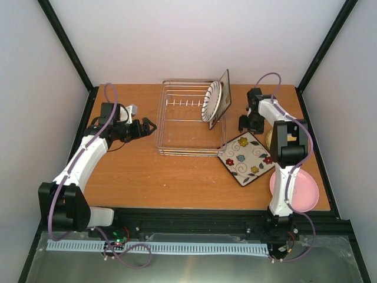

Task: Load the plates into the dish rack
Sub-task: Move the plate to the center of the board, then adjust the dish rack at the center of the board, then move the plate to the center of the board.

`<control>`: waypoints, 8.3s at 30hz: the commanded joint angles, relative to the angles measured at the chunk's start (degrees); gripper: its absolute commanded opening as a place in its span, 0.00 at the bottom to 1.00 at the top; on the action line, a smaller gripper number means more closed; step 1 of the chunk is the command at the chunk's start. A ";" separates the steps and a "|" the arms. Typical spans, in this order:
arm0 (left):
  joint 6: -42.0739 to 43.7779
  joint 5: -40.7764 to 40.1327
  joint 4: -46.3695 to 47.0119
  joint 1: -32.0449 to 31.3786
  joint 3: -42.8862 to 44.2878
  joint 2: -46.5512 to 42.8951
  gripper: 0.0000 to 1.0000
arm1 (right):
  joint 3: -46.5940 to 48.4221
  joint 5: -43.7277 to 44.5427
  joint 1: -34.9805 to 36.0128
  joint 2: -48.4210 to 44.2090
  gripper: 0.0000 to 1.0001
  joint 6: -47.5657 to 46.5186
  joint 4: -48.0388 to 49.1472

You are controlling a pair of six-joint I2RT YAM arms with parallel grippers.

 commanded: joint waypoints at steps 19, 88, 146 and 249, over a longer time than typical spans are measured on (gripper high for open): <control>1.11 -0.37 0.22 -0.31 2.37 1.15 0.98 | -14.22 4.24 0.44 -5.98 0.63 5.30 0.16; 5.39 -8.44 2.53 -2.24 9.72 13.73 0.84 | -15.90 -5.14 16.14 -21.96 0.39 3.50 7.61; 5.44 -25.43 -2.44 -3.02 7.39 14.18 0.14 | 18.93 -3.65 24.92 2.43 0.03 1.61 0.01; -19.03 -11.32 15.64 -35.38 -11.26 4.40 0.97 | -34.36 -9.78 -13.71 -21.81 0.78 10.03 10.12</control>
